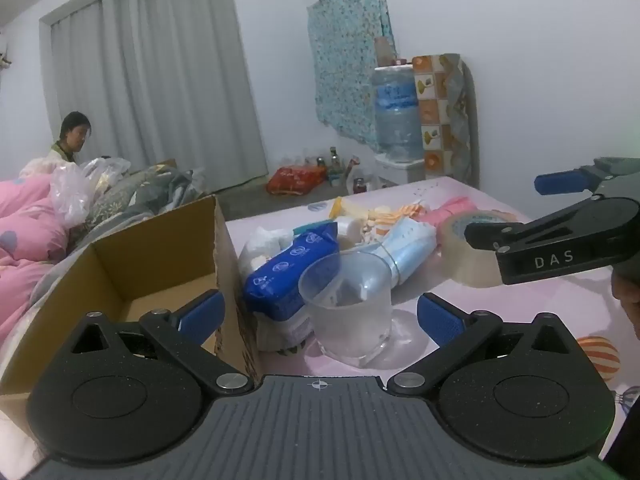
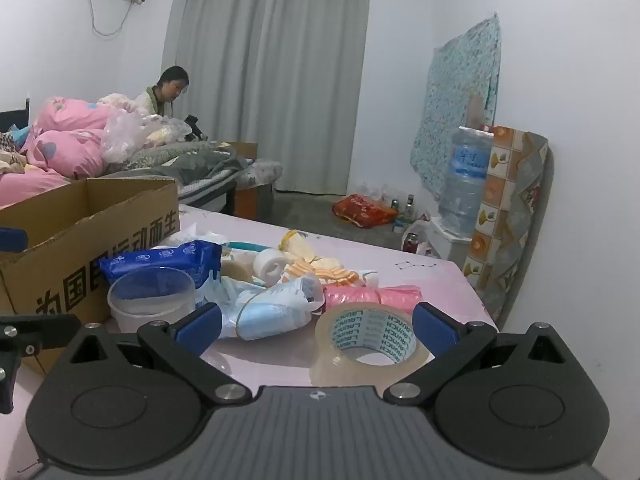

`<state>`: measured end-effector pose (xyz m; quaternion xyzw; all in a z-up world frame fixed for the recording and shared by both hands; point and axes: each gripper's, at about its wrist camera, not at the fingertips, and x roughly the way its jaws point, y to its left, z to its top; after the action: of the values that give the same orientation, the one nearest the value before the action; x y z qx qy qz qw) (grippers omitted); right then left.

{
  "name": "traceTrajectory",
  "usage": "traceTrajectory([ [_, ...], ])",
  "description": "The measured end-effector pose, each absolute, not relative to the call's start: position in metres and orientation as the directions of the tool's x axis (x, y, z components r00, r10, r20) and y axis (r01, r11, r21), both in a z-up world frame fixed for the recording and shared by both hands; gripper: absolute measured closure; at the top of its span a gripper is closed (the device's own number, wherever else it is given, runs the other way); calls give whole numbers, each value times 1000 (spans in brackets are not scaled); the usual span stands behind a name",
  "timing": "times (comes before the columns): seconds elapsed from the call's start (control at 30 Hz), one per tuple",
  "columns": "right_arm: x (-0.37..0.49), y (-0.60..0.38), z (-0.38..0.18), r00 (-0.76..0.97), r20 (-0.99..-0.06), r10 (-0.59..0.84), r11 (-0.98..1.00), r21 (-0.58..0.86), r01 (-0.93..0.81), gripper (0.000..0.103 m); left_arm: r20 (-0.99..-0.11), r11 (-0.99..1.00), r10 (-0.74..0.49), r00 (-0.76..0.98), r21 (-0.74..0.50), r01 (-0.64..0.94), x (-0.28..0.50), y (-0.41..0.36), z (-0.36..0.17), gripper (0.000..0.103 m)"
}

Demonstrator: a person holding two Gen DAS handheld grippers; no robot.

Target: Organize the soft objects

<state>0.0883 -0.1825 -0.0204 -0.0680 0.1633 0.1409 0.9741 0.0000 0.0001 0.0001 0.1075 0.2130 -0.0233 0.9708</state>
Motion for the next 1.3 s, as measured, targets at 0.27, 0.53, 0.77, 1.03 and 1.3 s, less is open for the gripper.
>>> traceTrajectory([
  [0.27,88,-183,-20,903,-344,255,951,-79,-299,54,-419,976,-2,908,199,94,1,-1,0,0],
  [0.53,89,-182,-22,903,-342,258,950,-77,-301,54,-411,975,-3,911,202,94,1,-1,-2,0],
  [0.77,85,-182,-17,903,-339,262,949,-79,-305,54,-413,973,-3,911,209,98,1,0,-1,0],
  [1.03,88,-183,-21,903,-343,259,950,-78,-302,54,-403,969,-15,915,221,113,1,3,-4,0],
  [1.3,89,-181,-23,901,-347,261,948,-85,-307,54,-402,967,-24,915,223,124,2,2,-4,0],
])
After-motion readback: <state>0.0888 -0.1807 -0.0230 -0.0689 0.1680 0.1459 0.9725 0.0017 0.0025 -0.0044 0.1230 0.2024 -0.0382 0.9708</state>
